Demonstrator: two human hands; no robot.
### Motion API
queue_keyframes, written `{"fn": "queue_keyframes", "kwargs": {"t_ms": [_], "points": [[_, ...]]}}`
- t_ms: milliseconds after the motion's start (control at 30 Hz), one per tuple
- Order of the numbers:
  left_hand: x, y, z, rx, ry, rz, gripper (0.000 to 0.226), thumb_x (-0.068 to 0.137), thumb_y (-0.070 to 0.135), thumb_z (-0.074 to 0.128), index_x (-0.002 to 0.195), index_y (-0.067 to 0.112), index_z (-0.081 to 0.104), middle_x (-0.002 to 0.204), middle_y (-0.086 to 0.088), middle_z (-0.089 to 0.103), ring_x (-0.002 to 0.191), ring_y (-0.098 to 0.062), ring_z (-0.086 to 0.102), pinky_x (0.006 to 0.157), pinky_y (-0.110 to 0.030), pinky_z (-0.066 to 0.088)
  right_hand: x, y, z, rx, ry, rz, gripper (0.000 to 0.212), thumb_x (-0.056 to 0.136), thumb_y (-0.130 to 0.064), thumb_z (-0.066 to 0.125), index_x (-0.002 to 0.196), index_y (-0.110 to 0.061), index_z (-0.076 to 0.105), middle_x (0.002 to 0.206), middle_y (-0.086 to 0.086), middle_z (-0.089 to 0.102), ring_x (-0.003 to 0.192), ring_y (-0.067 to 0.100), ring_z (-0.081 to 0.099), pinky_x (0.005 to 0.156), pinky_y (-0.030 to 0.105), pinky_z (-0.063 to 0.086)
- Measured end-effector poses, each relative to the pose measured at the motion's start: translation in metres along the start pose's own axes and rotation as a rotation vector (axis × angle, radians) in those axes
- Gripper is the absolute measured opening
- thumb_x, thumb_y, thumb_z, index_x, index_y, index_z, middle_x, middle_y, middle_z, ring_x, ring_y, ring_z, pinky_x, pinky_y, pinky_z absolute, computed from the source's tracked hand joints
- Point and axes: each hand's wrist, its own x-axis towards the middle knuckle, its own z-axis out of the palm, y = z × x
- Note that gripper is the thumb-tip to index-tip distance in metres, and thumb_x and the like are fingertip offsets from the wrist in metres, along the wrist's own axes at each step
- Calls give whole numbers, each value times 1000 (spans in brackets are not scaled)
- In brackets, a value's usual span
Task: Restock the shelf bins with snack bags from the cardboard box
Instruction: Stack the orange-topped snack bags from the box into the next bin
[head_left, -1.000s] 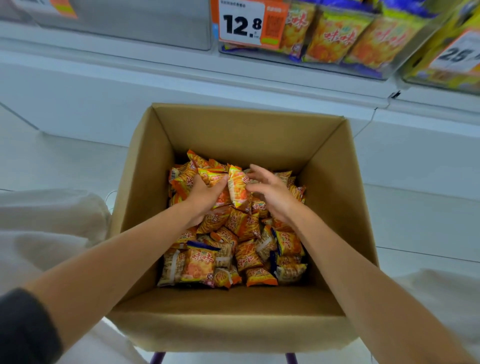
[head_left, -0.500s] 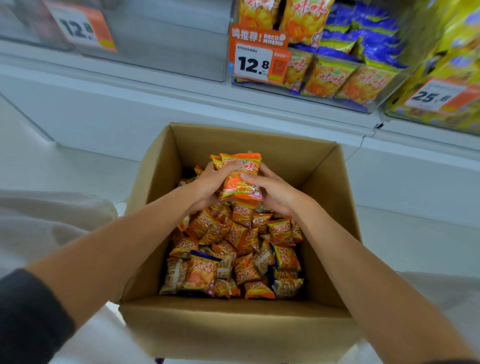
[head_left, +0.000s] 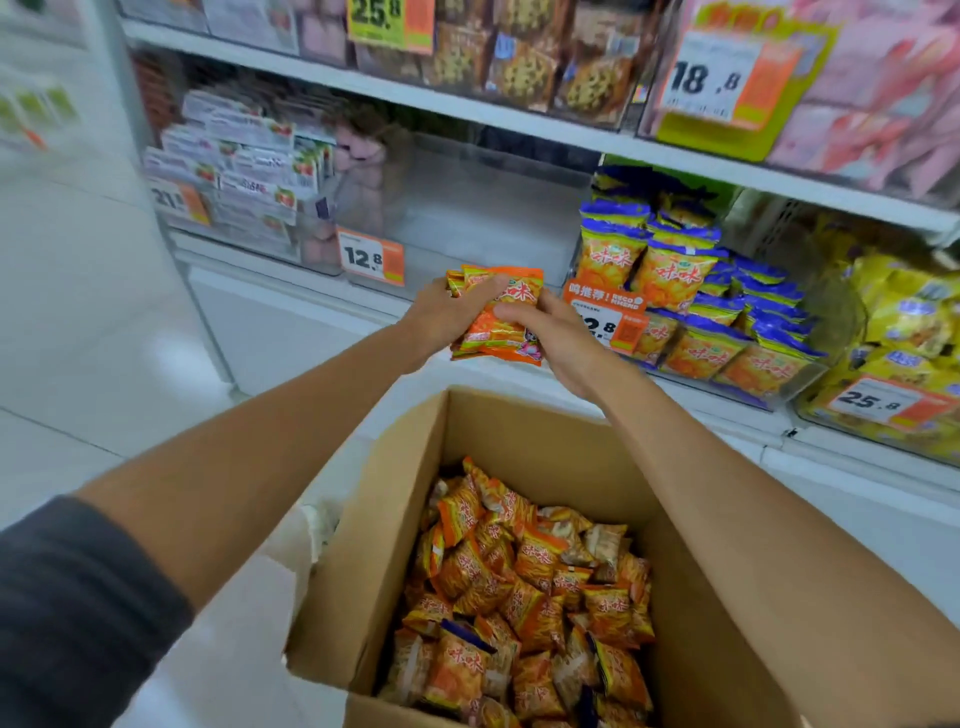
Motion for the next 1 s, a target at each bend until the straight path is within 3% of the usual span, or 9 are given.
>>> {"fn": "queue_keyframes", "kwargs": {"t_ms": [200, 333, 433, 533, 667, 767, 867, 933, 1000], "points": [[85, 35, -61, 16, 107, 98, 29, 84, 53, 68, 87, 24, 68, 94, -3, 74, 83, -15, 72, 79, -32, 59, 93, -51, 14, 38, -2, -119, 51, 74, -26, 82, 120, -17, 61, 111, 8, 72, 98, 25, 71, 88, 41, 55], [165, 27, -82, 82, 21, 85, 33, 86, 50, 67, 93, 18, 70, 81, 3, 74, 69, -4, 70, 65, -21, 56, 175, -45, 3, 48, -14, -93, 78, 54, -34, 92, 123, -21, 58, 116, 9, 70, 102, 27, 69, 94, 44, 53], [216, 7, -87, 7, -112, 26, 42, 88, 42, 67, 116, 10, 65, 107, -7, 73, 95, -17, 71, 87, -30, 56, 227, -29, -5, -4, -24, -63, 62, 68, -23, 86, 123, -22, 56, 114, 8, 71, 100, 23, 70, 92, 37, 55], [263, -12, -91, -154, -166, -14, 20, 92, 20, 65, 108, 9, 65, 100, -7, 73, 87, -17, 71, 81, -29, 58, 274, -18, -6, -53, -5, -57, 46, 74, -12, 81, 111, -26, 58, 112, 5, 70, 97, 19, 70, 82, 29, 56], [312, -33, -96, -213, -111, -53, 17, 89, 6, 64, 105, 10, 65, 98, -9, 71, 87, -20, 68, 82, -34, 56, 328, -8, -3, -123, 12, -119, 51, 69, 1, 82, 109, -21, 57, 111, 3, 68, 105, 18, 65, 94, 37, 53], [331, -47, -99, -104, -62, -73, 37, 81, 0, 69, 116, 11, 61, 101, -11, 69, 93, -23, 65, 75, -29, 54, 350, 14, -1, -217, 40, -129, 66, 67, 5, 82, 122, -9, 48, 116, 8, 63, 105, 19, 61, 94, 37, 52], [333, -53, -100, 51, 23, -130, 71, 75, 5, 78, 136, 10, 40, 116, -12, 63, 109, -25, 61, 95, -38, 52, 358, 30, 3, -244, 16, -125, 69, 69, 3, 83, 123, -13, 44, 119, 6, 62, 107, 16, 60, 85, 26, 53], [327, -49, -104, 239, 103, -78, 69, 69, 19, 84, 126, 6, 46, 113, -11, 65, 107, -25, 63, 94, -40, 52, 360, 32, 6, -239, 3, -119, 70, 70, 0, 83, 126, -14, 43, 121, 3, 60, 106, 11, 59, 77, 19, 52], [312, -39, -113, 477, 155, 59, 49, 73, 21, 78, 114, 8, 54, 112, -14, 66, 102, -28, 65, 86, -41, 55, 359, 31, 9, -245, 8, -103, 70, 72, -1, 82, 126, -17, 39, 124, 2, 58, 106, 11, 58, 74, 17, 50]]}}
